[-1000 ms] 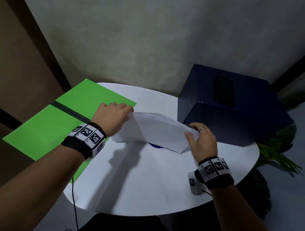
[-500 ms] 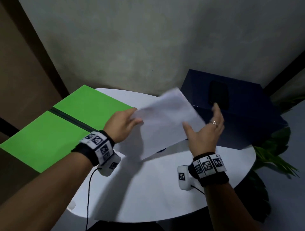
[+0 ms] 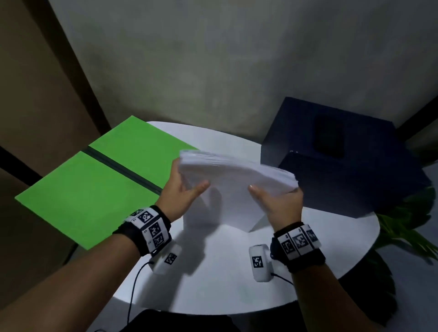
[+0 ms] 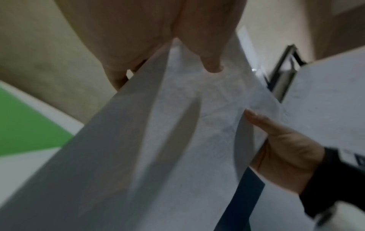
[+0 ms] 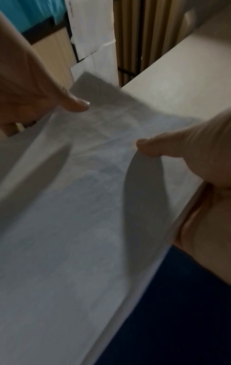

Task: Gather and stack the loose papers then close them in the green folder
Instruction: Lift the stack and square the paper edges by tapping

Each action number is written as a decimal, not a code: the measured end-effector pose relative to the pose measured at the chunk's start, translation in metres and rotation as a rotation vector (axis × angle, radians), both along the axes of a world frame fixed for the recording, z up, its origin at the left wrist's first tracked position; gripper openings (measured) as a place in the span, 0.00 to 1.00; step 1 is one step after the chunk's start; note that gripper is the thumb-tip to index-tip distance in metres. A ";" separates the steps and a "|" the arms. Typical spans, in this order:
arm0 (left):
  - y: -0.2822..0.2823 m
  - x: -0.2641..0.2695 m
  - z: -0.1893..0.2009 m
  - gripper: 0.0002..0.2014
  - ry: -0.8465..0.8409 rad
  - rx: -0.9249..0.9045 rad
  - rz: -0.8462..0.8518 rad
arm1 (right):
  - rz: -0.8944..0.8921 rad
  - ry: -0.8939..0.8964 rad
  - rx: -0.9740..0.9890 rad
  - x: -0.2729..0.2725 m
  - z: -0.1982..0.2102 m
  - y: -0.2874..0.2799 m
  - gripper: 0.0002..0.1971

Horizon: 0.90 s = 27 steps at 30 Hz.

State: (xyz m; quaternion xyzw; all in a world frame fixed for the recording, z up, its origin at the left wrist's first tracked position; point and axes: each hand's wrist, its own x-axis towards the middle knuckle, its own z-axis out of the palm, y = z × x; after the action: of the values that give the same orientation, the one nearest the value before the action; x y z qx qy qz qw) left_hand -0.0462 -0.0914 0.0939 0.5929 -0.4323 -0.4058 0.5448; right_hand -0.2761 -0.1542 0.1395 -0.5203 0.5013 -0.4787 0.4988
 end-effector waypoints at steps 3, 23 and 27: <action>-0.003 -0.004 0.002 0.41 0.030 -0.039 0.033 | -0.012 -0.012 0.047 -0.001 -0.008 -0.004 0.25; -0.030 -0.002 0.011 0.40 0.129 -0.095 0.124 | 0.013 -0.223 -0.055 -0.009 -0.015 -0.025 0.36; -0.034 -0.003 0.004 0.44 0.188 -0.034 0.078 | 0.079 -0.015 0.091 -0.012 -0.035 -0.020 0.28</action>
State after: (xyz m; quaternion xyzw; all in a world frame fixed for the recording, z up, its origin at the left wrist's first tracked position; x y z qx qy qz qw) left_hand -0.0491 -0.1255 0.0975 0.5593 -0.3627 -0.4308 0.6083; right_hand -0.2882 -0.1746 0.1043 -0.5130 0.4978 -0.4393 0.5441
